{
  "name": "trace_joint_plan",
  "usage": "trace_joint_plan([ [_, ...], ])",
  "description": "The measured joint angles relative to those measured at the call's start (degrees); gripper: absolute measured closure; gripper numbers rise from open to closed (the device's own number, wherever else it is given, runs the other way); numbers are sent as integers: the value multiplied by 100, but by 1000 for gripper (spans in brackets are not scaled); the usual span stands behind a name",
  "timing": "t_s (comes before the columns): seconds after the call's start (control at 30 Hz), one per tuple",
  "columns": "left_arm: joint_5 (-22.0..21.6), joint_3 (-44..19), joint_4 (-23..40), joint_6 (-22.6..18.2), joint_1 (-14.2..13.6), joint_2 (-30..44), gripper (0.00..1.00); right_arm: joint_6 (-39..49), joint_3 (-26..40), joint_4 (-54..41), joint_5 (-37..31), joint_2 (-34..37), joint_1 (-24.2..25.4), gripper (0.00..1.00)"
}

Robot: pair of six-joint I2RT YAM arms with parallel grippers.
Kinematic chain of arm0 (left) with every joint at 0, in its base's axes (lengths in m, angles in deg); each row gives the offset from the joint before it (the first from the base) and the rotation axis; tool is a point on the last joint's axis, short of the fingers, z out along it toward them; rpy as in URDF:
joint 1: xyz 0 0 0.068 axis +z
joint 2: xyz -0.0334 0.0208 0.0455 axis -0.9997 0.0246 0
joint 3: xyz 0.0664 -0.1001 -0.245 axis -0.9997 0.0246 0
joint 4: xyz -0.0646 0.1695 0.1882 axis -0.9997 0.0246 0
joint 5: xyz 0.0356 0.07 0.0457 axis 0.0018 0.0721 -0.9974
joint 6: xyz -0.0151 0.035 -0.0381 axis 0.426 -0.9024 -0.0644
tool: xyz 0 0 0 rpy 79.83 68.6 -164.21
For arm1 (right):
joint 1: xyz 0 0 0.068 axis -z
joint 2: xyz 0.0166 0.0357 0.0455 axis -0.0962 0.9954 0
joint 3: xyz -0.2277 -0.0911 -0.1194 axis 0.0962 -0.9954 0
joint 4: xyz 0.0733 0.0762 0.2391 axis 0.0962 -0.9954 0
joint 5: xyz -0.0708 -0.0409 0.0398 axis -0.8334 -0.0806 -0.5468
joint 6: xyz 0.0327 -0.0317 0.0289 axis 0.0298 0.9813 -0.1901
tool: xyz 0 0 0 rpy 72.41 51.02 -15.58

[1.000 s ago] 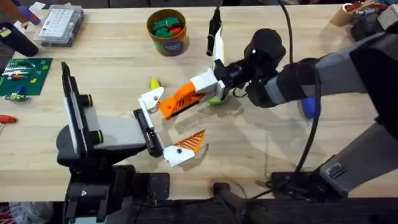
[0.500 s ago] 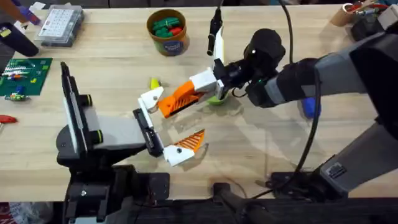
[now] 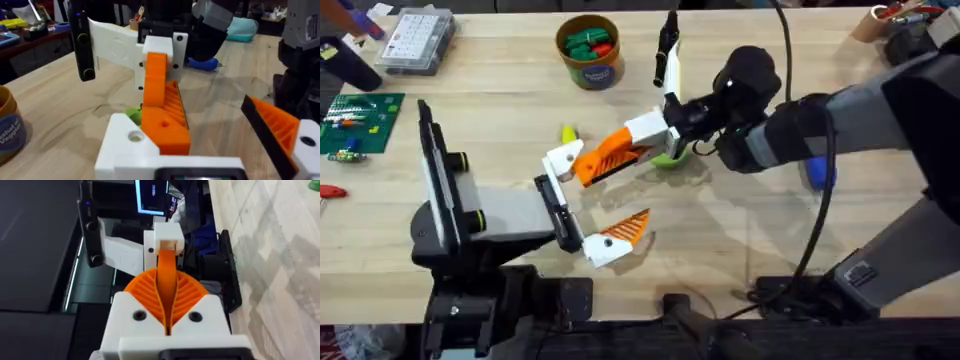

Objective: Pick up the gripper from the table and insert it into the empty holder that is missing its gripper. Then pick up a screw, insert it into the mounting hole, and use the screwdriver to tighten it. Finally, clean up the table by picking up the vegetable and placing it into the bucket.

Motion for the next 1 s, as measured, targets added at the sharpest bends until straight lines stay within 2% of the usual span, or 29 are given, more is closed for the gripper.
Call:
trace_joint_plan([
  [0.63,-15,0,-1,0,0,0,15,16,0,-65,-348,0,-38,981],
  [1.0,33,0,15,155,0,3,14,323,70,-559,-635,0,-209,981],
])
